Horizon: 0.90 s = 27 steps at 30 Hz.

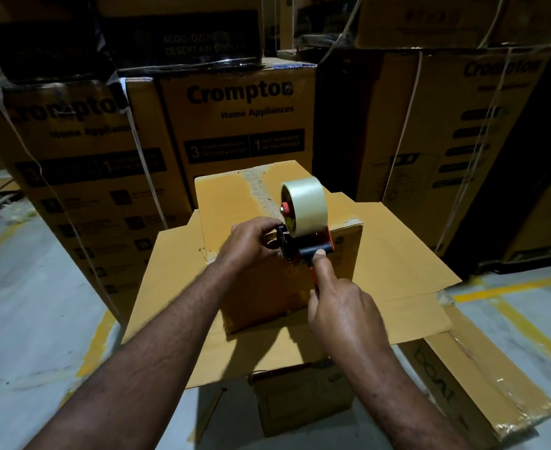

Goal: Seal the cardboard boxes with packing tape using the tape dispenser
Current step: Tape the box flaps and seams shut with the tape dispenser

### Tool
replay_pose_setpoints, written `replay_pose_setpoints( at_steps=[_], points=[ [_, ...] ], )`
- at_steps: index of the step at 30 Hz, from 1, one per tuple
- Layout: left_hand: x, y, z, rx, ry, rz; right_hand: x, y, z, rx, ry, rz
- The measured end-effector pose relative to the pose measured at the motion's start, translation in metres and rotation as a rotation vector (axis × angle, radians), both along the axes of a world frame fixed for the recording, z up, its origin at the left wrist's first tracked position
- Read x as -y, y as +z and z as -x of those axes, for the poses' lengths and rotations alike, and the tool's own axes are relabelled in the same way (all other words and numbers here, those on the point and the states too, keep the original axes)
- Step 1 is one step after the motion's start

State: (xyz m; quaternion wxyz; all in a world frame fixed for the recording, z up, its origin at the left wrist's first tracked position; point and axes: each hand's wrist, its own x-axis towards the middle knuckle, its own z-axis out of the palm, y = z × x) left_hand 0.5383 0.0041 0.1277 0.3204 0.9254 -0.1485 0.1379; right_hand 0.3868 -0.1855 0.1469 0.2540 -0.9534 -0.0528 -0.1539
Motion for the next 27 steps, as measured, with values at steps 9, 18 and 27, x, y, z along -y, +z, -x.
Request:
replay_pose_setpoints(
  at_steps=[9, 18, 27],
  points=[
    [-0.003, 0.004, 0.011, -0.024, -0.122, -0.195, 0.004, -0.019, 0.015, -0.069, -0.019, -0.031],
    [-0.001, 0.017, 0.015, -0.122, -0.14, 0.01, 0.017, -0.032, 0.012, -0.082, -0.028, -0.055],
    [0.003, 0.012, 0.001, -0.125, -0.164, -0.048, 0.021, -0.053, 0.014, -0.062, -0.031, -0.026]
  ],
)
